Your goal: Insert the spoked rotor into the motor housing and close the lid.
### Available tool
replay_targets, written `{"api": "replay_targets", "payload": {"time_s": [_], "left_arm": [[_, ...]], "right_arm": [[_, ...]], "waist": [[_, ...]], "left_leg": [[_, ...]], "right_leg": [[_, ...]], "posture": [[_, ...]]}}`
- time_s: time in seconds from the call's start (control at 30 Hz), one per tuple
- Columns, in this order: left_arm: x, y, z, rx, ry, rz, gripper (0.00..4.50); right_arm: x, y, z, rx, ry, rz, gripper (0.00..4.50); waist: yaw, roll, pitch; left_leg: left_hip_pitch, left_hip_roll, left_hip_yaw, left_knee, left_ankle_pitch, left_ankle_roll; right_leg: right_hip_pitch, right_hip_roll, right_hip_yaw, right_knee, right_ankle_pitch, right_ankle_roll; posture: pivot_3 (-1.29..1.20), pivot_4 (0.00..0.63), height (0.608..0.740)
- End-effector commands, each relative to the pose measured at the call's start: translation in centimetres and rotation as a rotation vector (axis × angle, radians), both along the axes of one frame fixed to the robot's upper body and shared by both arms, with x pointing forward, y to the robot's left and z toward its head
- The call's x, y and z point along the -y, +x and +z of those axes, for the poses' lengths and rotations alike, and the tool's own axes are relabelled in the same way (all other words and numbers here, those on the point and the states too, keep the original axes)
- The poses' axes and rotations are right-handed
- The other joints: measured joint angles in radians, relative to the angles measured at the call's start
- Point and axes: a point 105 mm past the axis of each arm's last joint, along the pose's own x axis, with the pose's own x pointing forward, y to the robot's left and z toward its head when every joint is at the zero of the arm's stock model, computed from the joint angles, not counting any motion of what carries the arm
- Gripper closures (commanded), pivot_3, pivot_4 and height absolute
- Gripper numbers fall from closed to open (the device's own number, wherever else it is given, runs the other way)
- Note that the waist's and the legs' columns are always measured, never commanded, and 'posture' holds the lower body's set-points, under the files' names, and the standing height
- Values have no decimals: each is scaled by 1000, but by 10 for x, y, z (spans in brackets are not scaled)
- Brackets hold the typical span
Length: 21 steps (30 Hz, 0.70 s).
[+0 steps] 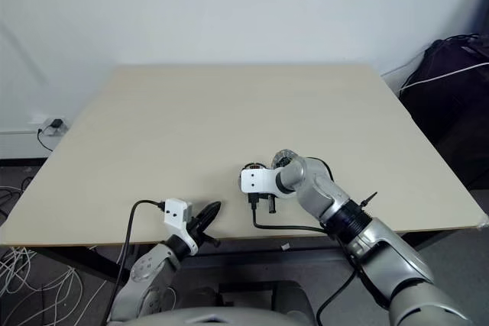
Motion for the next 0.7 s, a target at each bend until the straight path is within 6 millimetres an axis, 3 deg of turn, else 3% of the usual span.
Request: {"api": "replay_targets", "payload": {"time_s": [0.03, 0.47, 0.7], "left_arm": [[2, 4, 10, 41, -20, -5, 4500], [5, 5, 11, 38, -26, -15, 4500], [5, 5, 11, 37, -25, -20, 4500]], "right_arm": [[-1, 5, 28, 64, 48, -9, 4377], [2, -33, 44, -94, 84, 0, 4377], [-8, -29, 35, -131, 141, -91, 4377]], "waist": [[0, 0, 0], [6, 0, 0], [6, 0, 0]], "left_leg": [[0, 0, 0, 0, 0, 0], [0, 0, -1, 0, 0, 0], [0, 0, -1, 0, 0, 0]], "right_leg": [[0, 0, 0, 0, 0, 0], [0, 0, 0, 0, 0, 0], [0, 0, 0, 0, 0, 0]], "posture": [[0, 0, 740], [0, 0, 740], [0, 0, 740]]}}
